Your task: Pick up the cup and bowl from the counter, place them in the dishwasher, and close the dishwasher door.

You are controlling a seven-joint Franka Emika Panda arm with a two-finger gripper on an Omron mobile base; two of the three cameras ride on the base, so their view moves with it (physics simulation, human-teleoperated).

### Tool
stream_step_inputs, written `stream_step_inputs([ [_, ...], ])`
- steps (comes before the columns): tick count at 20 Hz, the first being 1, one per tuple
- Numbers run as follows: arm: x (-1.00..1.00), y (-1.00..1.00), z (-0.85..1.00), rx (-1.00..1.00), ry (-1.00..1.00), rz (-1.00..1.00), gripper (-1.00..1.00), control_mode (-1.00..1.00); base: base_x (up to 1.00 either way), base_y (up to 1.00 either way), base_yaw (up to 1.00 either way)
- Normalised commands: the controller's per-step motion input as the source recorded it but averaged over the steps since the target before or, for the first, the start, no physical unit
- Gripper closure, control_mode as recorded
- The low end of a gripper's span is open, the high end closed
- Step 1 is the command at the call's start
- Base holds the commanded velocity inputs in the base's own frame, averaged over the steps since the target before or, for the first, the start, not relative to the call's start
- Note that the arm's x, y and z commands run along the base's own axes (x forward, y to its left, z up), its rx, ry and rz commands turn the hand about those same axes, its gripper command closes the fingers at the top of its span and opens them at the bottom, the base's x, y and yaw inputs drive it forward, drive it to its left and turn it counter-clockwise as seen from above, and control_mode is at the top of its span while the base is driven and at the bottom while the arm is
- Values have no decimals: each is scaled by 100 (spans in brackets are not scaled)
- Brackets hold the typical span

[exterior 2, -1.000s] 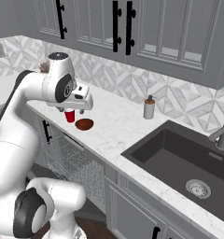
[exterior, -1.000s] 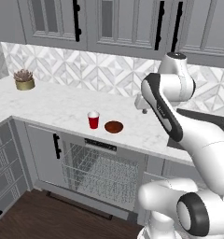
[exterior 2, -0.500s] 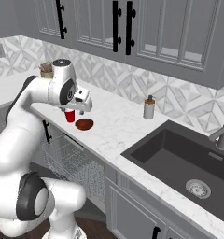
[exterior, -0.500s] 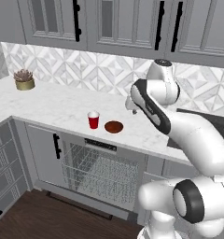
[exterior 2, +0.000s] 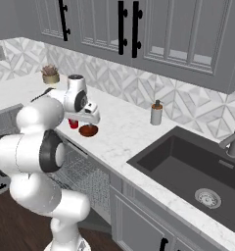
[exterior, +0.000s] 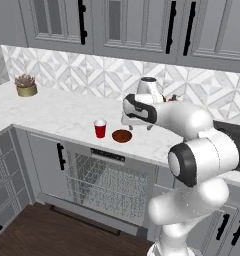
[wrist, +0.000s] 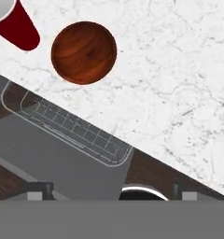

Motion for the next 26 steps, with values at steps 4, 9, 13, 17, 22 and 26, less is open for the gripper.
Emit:
stream_step_inputs([
  [4, 100, -19, -68, 0, 17, -4, -100, -100, 0, 0, 0],
  [9, 69, -41, -32, 7, 7, 0, -100, -100, 0, 0, 0],
  [13, 62, 0, -25, 9, 1, 1, -100, -100, 0, 0, 0],
  [17, 55, 12, -46, 4, 1, 1, -100, -100, 0, 0, 0],
  [22, 28, 12, -54, 0, 3, 0, -100, -100, 0, 0, 0],
  [26, 19, 12, -63, 0, 4, 0, -100, -100, 0, 0, 0],
])
